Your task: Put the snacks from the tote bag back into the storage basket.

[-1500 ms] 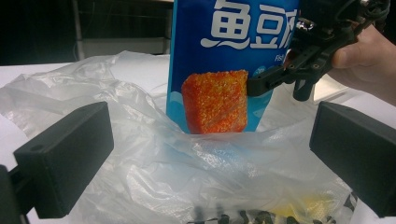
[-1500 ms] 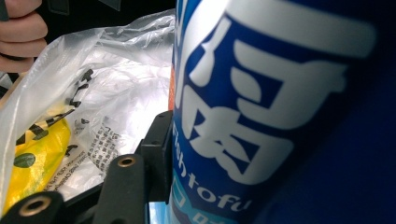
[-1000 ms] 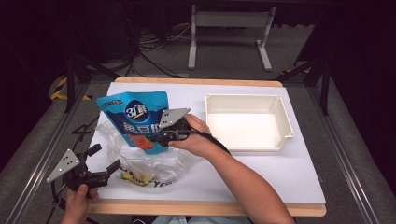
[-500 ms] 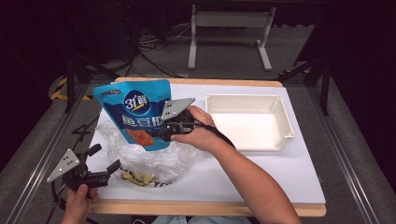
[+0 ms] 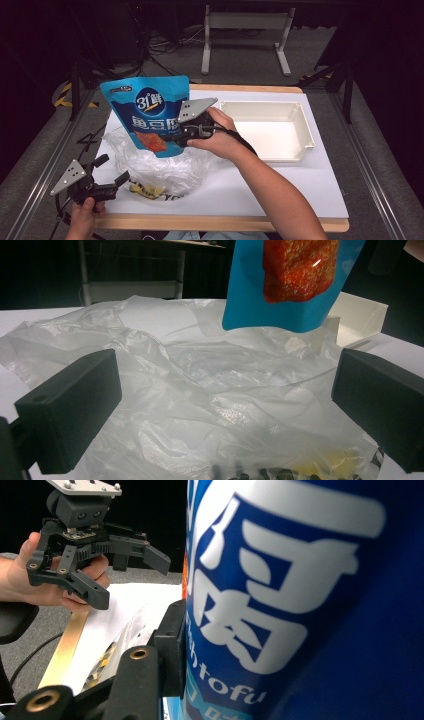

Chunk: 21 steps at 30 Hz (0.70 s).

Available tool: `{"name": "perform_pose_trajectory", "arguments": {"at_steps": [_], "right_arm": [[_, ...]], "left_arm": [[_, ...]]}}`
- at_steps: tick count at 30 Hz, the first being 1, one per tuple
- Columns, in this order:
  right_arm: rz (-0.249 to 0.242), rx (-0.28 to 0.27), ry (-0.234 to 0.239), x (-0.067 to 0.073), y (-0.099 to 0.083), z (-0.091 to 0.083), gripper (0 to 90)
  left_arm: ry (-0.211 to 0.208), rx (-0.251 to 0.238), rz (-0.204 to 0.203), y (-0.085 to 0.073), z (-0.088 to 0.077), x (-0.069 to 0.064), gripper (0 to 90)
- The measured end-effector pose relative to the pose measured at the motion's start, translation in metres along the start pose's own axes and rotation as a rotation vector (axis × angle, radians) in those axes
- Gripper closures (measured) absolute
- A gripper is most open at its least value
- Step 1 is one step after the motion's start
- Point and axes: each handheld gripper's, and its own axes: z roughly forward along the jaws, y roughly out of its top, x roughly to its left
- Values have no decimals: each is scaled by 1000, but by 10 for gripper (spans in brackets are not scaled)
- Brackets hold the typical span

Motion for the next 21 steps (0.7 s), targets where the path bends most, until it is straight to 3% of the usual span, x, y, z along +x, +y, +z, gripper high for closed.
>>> {"name": "perform_pose_trajectory", "arguments": {"at_steps": [12,21], "right_arm": [[6,17,-28,-4,-3,-21,532],[33,-6,-58,-10,-6,-53,531]], "left_arm": [[2,2,1,0,0,-1,4],[6,0,0,0,1,-1,4]]}}
